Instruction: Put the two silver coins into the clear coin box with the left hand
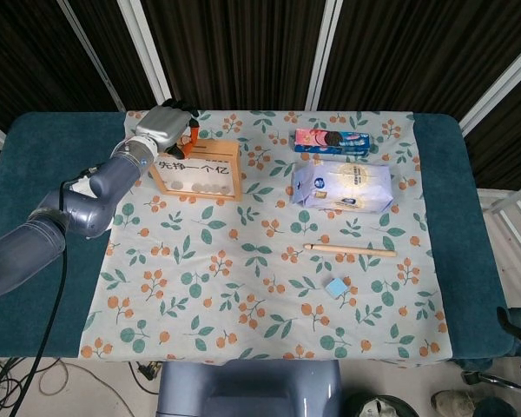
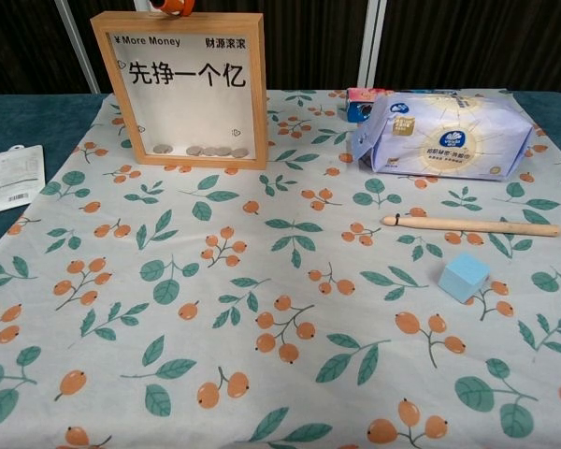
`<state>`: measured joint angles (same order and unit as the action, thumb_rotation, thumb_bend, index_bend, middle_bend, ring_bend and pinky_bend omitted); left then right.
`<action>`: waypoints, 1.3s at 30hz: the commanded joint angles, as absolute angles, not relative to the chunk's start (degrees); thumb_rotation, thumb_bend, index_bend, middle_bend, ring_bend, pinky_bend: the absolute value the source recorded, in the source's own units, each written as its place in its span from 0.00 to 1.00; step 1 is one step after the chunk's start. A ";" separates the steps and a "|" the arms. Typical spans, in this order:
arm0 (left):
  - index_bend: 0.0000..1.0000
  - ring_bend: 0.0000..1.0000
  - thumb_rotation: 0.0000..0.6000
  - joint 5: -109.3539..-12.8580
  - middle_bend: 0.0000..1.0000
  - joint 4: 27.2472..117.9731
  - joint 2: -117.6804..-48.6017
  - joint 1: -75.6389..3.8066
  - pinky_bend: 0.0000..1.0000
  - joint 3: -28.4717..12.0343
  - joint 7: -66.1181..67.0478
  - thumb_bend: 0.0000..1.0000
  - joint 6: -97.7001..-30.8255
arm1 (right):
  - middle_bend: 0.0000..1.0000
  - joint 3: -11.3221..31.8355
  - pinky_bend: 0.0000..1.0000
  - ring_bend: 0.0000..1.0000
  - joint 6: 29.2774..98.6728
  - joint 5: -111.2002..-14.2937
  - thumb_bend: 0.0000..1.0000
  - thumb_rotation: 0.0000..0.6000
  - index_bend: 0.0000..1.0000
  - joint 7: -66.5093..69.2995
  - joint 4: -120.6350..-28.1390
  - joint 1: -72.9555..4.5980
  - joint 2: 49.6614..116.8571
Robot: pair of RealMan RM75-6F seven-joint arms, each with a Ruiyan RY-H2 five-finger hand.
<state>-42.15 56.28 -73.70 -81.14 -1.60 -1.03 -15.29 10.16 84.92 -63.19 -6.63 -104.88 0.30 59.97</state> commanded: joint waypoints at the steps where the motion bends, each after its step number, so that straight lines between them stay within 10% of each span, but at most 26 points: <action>1: 0.53 0.00 1.00 -41.93 0.13 56.28 -73.72 -81.23 0.00 -1.39 -0.91 0.51 -15.43 | 0.08 10.16 0.00 0.02 84.93 -63.14 0.37 1.00 0.12 -6.64 -104.91 0.31 59.98; 39: 0.53 0.00 1.00 -37.58 0.12 57.42 -73.67 -83.19 0.00 1.04 2.94 0.47 -18.21 | 0.08 10.28 0.00 0.02 84.81 -62.92 0.37 1.00 0.12 -6.54 -105.05 0.26 60.02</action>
<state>-37.61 57.39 -73.67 -83.17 1.02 2.92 -18.19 10.28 84.82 -62.93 -6.54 -105.04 0.26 60.02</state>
